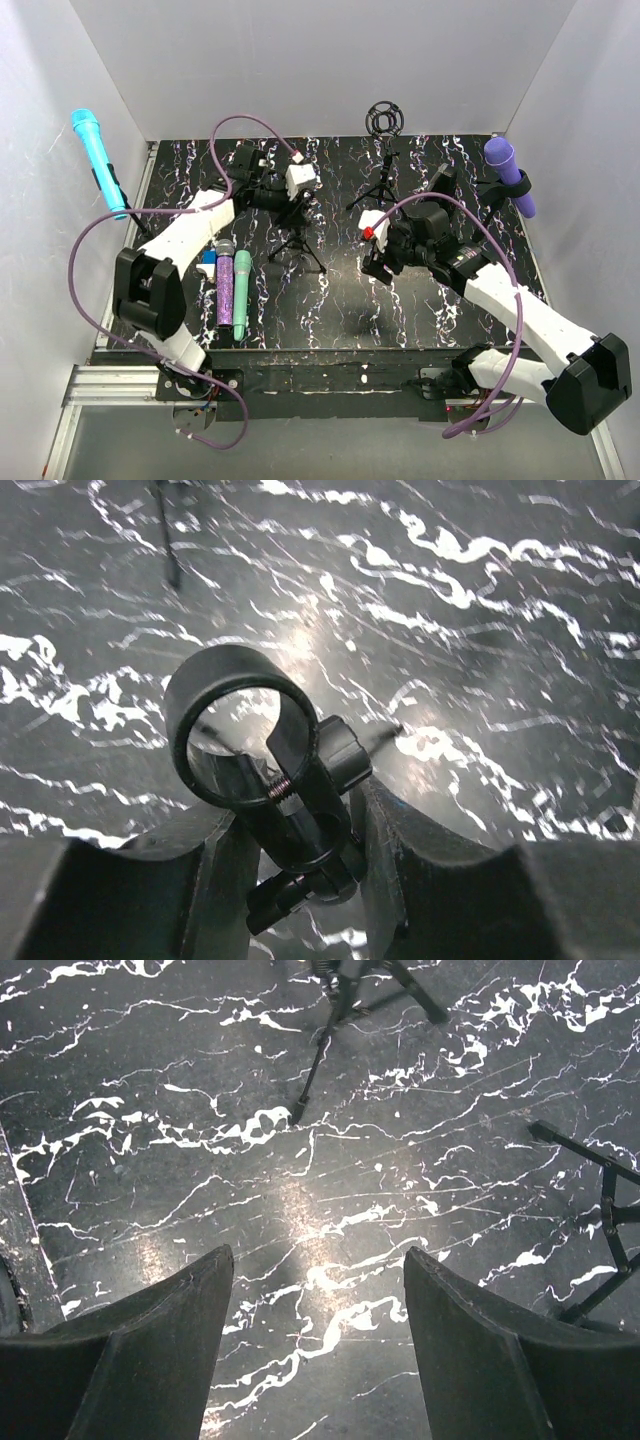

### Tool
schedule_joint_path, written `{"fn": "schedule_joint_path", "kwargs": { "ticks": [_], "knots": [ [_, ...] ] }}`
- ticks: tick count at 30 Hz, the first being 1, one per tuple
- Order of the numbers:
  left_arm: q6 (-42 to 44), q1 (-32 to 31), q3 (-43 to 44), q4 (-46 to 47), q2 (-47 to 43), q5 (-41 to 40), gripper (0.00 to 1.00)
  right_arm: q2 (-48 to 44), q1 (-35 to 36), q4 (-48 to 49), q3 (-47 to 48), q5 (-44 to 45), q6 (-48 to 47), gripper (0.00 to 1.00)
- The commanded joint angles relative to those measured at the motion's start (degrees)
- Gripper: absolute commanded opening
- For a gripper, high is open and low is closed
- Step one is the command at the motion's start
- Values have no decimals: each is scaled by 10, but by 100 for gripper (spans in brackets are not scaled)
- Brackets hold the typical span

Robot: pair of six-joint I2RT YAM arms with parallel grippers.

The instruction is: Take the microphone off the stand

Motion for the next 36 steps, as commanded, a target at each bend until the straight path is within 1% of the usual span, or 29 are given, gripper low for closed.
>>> {"fn": "schedule_joint_path", "kwargs": {
  "ticks": [1,5,10,16,19,24,25,28,29,30,32,33,34,36],
  "knots": [
    [-27,-3,52,123,66,-60,0,-18,-6,-31,18,14,-22,75],
    [-40,-2,112,168,134,-87,0,-28,-11,-65,47,24,-25,75],
    [-51,1,166,232,185,-123,0,-42,-21,-121,84,31,-24,75],
    [-50,8,257,243,264,-180,0,-62,-25,-170,110,38,-31,76],
    [-78,10,293,276,296,-222,0,-63,-27,-187,125,38,-30,76],
    [-93,10,343,286,344,-257,0,-59,-30,-207,147,35,-21,76],
    [-94,11,352,282,351,-263,3,-57,-31,-211,150,35,-21,76],
    [-92,12,370,256,360,-268,44,-56,-30,-218,165,33,-17,76],
    [-95,12,370,254,357,-268,55,-56,-31,-222,173,34,-14,76],
    [-101,13,365,255,349,-264,62,-56,-32,-227,179,33,-12,76],
    [-116,16,335,279,317,-247,70,-57,-33,-236,197,33,-4,77],
    [-128,17,306,314,296,-249,83,-57,-33,-252,208,27,-9,77],
    [-137,17,283,335,270,-247,98,-61,-33,-268,221,22,-14,76],
    [-152,17,251,342,227,-245,98,-74,-33,-288,238,14,-16,77]
  ]
}}
